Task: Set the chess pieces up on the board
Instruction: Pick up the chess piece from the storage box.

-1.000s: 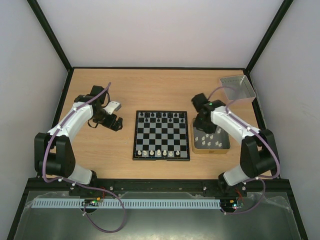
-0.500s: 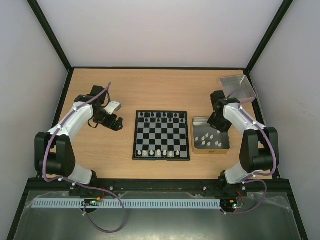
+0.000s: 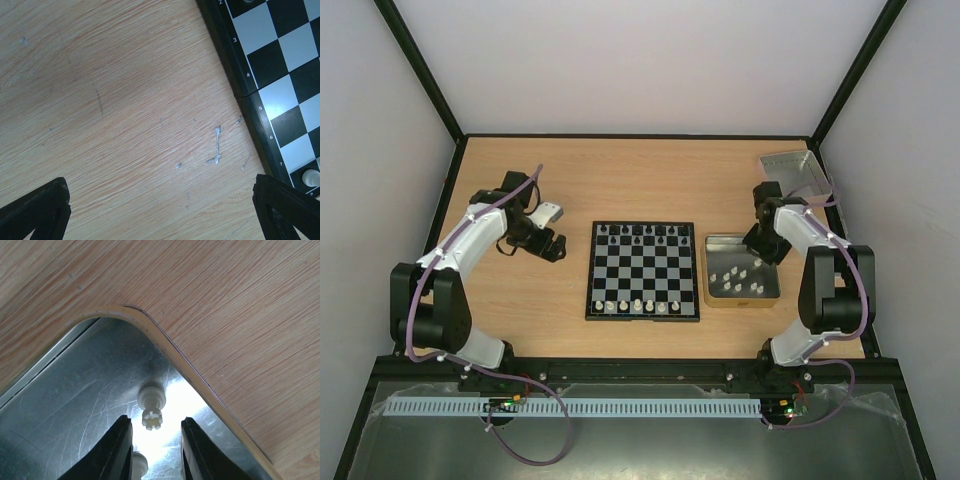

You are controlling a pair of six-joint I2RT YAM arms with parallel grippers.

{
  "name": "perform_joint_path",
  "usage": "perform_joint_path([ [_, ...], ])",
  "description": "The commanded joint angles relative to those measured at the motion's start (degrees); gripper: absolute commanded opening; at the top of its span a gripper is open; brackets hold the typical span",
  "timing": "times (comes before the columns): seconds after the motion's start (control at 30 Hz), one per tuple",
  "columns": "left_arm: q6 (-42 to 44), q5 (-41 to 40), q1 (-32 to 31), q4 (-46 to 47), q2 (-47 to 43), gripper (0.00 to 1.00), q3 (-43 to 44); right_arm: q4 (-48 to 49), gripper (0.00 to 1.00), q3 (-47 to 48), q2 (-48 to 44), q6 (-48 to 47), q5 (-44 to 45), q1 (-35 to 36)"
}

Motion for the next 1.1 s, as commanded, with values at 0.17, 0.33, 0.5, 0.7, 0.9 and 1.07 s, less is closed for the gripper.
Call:
perform_joint_path([
  [0.17, -0.7, 0.4, -0.3, -0.2, 0.8, 0.99, -0.2, 3.1, 0.24, -2.1, 2.1, -0.5, -1.8, -0.8],
  [0.33, -0.8, 0.3, -0.3, -0.1, 0.7, 0.99, -0.2, 3.8, 0.2, -2.6, 2.6, -0.9, -0.9, -0.9],
  [0.5, -0.7, 0.6, -0.3, -0.4, 1.0, 0.99, -0.2, 4.1, 0.14, -3.2, 2.8, -0.8, -0.4, -0.9],
  [0.7, -0.7, 0.2, -0.4, -0.3, 1.2, 0.99, 0.1, 3.7, 0.07, -3.4, 2.3, -1.2, 0.2, -1.1],
  [0.9, -0.5, 0.2, -0.3, -0.4, 1.3, 0.99, 0.4, 1.6, 0.02, -3.0, -1.3, -1.9, 2.1, -1.0],
  [1.07, -0.3, 0.1, -0.3, -0.3, 1.3, 0.99, 0.3, -1.7, 0.02, -2.9, -6.4, -2.5, 2.0, 0.6],
])
